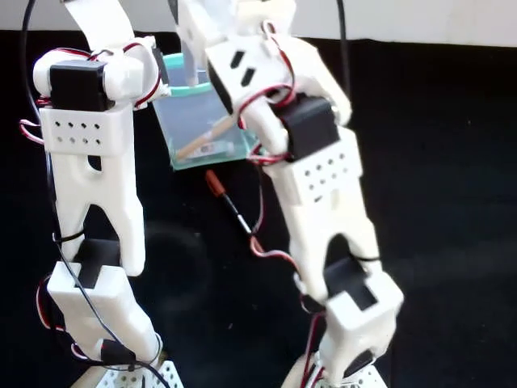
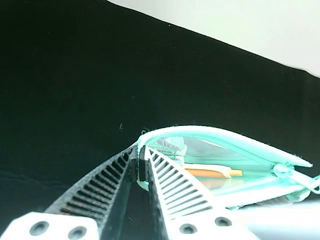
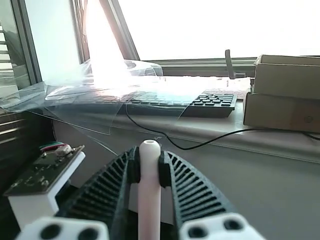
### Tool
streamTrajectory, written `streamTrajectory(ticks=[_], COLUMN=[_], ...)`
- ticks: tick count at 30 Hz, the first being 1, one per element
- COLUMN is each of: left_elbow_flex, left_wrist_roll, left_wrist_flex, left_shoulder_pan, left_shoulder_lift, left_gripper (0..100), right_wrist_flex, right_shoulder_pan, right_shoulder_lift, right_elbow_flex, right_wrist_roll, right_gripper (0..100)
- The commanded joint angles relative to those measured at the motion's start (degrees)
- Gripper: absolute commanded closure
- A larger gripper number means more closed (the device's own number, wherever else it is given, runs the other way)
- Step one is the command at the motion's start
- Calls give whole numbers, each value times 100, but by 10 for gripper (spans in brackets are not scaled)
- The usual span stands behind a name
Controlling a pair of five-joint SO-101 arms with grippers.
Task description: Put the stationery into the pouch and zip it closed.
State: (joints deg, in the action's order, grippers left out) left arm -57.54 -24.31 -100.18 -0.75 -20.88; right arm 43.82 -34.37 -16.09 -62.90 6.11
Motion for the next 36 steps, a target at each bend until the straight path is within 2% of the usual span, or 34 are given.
streamTrajectory(ticks=[1, 8, 15, 20, 22, 24, 27, 33, 36], left_elbow_flex=[40, 40, 40, 48, 48, 48, 48, 48, 48], left_wrist_roll=[35, 35, 35, 35, 35, 35, 35, 35, 35], left_wrist_flex=[0, -9, -9, 9, 9, 9, 18, 18, 18], left_shoulder_pan=[-22, -13, -22, -40, -48, -48, -48, -48, -57], left_shoulder_lift=[-189, -189, -189, -207, -207, -207, -215, -224, -224], left_gripper=[993, 993, 993, 993, 993, 993, 993, 993, 993], right_wrist_flex=[-145, 40, 1042, 1560, 1771, 2070, 2431, 2624, 2879], right_shoulder_pan=[48, 66, 101, 84, 101, 101, 75, 57, 330], right_shoulder_lift=[-593, -1930, -2993, -2949, -2800, -2607, -2316, -1780, -1411], right_elbow_flex=[-875, -2501, -3890, -3881, -3881, -3873, -3873, -3873, -3873], right_wrist_roll=[-193, -211, -167, 26, 422, 756, 870, 800, 826], right_gripper=[992, 992, 992, 985, 929, 832, 716, 698, 698])
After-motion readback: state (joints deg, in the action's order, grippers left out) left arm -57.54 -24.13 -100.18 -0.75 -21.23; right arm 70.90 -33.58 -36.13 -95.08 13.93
